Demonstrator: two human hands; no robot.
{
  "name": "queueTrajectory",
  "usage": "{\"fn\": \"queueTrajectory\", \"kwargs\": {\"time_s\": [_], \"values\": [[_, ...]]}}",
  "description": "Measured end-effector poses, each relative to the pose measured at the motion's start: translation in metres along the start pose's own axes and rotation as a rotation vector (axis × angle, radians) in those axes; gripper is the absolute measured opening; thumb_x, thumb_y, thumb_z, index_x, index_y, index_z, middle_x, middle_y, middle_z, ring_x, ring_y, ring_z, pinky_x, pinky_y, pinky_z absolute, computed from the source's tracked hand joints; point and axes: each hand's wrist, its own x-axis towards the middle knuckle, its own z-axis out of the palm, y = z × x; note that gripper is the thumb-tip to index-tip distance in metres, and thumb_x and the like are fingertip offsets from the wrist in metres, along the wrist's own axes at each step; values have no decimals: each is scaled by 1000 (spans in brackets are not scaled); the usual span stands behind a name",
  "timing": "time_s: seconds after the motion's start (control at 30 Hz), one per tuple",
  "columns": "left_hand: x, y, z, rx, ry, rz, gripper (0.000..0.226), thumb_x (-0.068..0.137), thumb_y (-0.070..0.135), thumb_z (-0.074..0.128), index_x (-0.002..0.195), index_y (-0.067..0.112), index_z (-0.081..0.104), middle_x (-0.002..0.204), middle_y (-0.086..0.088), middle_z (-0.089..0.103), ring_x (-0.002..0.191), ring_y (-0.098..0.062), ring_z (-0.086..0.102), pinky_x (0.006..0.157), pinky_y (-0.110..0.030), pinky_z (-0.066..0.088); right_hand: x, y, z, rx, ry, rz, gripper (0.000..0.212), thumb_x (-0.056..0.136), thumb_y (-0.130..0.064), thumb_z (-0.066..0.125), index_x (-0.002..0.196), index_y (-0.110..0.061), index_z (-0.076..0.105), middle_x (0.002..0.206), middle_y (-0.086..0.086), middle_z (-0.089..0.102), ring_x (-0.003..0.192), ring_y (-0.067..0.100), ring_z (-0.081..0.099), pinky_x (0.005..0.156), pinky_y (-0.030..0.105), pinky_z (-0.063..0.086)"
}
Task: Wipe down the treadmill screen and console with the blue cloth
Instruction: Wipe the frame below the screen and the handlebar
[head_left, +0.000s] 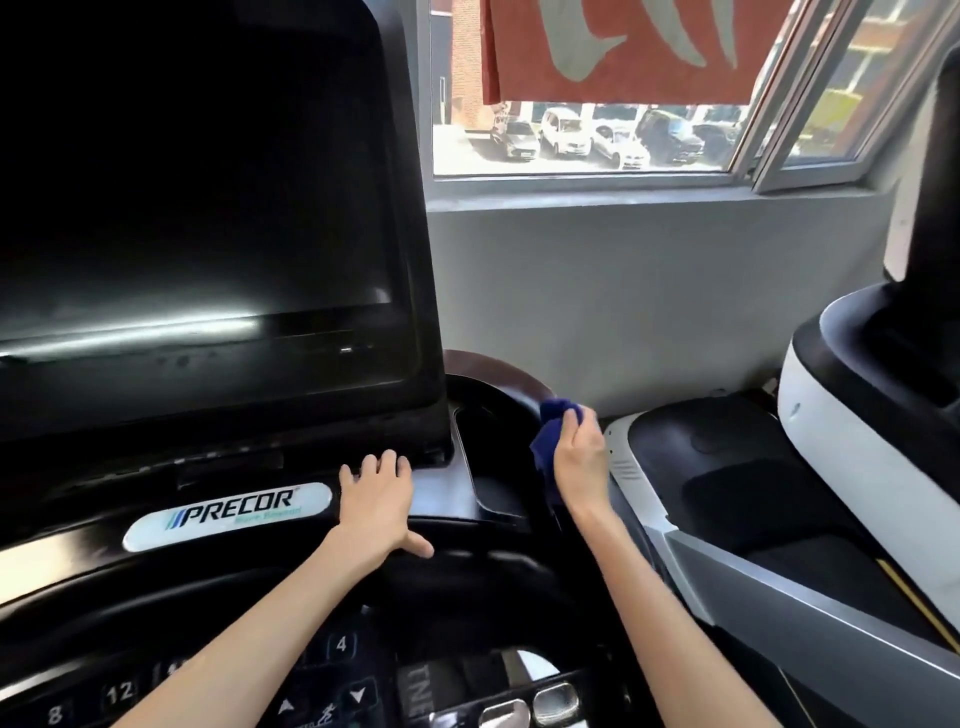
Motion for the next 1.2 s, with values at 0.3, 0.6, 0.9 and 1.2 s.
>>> {"fn": "queueTrajectory", "kwargs": {"time_s": [0.3, 0.6, 0.9, 1.2], "values": [[4, 2, 4, -137, -6, -53, 117, 58, 59, 78, 148, 13, 18, 143, -4, 25, 132, -25, 26, 113, -36, 25, 31, 38, 19, -887, -665, 42, 94, 93, -41, 51, 146, -6, -17, 154, 15, -23, 140, 43, -15, 114, 52, -1], [5, 8, 3, -239, -31, -145, 119, 57, 49, 83, 149, 18, 15, 141, -1, 22, 131, -24, 24, 114, -35, 25, 106, 7, 81, -748, -599, -36, 97, 82, -42, 64, 148, -9, 1, 155, 12, 3, 140, 41, 8, 114, 53, 9], [3, 11, -1, -228, -42, -161, 120, 56, 50, 83, 149, 22, 13, 141, 0, 23, 131, -22, 25, 111, -35, 30, 127, -2, 101, -725, -640, -223, 111, 72, -69, 60, 147, -4, 9, 150, 13, 21, 134, 37, 26, 110, 50, 18], [5, 12, -3, -224, -61, -143, 120, 55, 49, 84, 149, 19, 16, 140, -1, 23, 129, -24, 26, 109, -35, 33, 68, 41, 21, -773, -632, 62, 120, 71, -79, 50, 148, -12, -14, 155, 17, -5, 138, 42, 14, 111, 51, 17]]}}
